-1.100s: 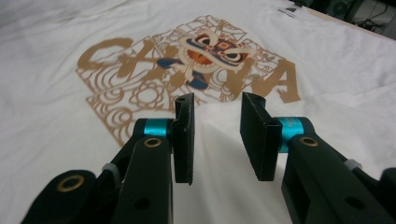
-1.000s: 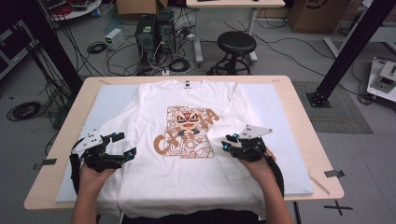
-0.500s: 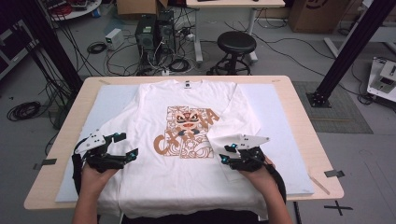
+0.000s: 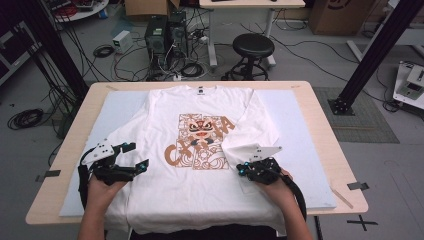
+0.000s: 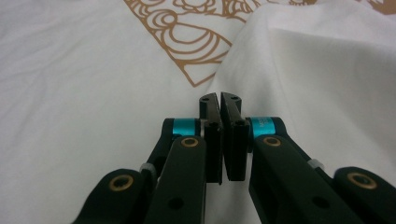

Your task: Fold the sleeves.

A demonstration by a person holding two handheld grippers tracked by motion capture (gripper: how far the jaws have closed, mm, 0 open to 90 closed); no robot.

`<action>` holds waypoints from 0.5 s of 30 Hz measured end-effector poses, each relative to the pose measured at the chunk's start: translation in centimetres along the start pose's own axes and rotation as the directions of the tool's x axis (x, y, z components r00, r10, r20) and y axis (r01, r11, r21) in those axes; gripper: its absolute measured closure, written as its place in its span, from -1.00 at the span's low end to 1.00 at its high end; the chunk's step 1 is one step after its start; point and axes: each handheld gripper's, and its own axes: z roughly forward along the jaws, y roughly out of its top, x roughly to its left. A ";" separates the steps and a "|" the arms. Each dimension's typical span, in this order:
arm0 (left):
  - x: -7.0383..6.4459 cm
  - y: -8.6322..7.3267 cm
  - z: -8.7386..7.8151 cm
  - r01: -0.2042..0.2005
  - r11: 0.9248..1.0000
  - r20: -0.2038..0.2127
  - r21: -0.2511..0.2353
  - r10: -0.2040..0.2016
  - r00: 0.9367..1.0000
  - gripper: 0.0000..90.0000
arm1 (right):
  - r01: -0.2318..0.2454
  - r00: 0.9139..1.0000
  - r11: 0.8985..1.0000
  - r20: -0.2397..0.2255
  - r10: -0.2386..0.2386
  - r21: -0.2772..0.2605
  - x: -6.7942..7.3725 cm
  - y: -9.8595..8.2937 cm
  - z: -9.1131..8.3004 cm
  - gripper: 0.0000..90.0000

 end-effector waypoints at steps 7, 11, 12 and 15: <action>0.0 0.0 0.2 0.004 1.000 0.004 0.005 -0.004 1.000 -0.70 | 0.014 1.000 0.996 -0.022 -0.016 -0.086 0.8 1.0 -0.9 0.98; 0.0 0.0 0.0 0.006 1.000 0.001 -0.006 -0.006 1.000 -0.70 | 0.023 0.999 0.995 -0.025 -0.026 -0.098 1.1 1.7 -0.8 0.98; 0.0 0.1 -0.1 0.010 1.000 0.001 -0.011 -0.010 1.000 -0.70 | 0.030 0.999 0.994 -0.029 -0.033 -0.102 1.2 2.0 -0.7 0.98; 0.2 0.1 -0.3 0.013 1.000 -0.007 -0.011 -0.013 1.000 -0.70 | 0.045 0.998 0.991 -0.046 -0.051 -0.127 1.9 3.6 -0.2 0.98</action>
